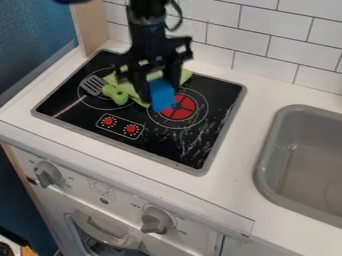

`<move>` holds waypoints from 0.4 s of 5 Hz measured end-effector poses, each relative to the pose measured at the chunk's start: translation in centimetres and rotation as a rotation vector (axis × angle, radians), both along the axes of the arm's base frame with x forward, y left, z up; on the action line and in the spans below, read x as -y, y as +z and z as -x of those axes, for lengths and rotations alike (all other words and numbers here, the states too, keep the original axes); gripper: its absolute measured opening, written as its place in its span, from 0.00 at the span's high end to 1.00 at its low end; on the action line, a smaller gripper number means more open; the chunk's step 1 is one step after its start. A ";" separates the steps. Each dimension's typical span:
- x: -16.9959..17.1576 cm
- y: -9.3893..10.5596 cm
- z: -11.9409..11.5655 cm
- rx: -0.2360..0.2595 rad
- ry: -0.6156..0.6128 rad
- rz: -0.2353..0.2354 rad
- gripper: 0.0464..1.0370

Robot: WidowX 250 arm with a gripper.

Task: Move the blue thing to the right of the stove

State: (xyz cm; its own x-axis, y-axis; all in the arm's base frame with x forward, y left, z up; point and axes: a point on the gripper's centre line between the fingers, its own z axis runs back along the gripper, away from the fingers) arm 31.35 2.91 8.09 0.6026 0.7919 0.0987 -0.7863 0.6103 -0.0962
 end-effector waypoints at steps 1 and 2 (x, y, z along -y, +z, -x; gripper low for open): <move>0.3 -0.9 0.1 0.014 -0.013 -0.022 0.45; 0.7 -2.6 0.2 -0.018 -0.027 -0.036 0.45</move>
State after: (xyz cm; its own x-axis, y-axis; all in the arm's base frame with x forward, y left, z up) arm 31.11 2.22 5.54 0.6253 0.7717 0.1160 -0.7712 0.6338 -0.0594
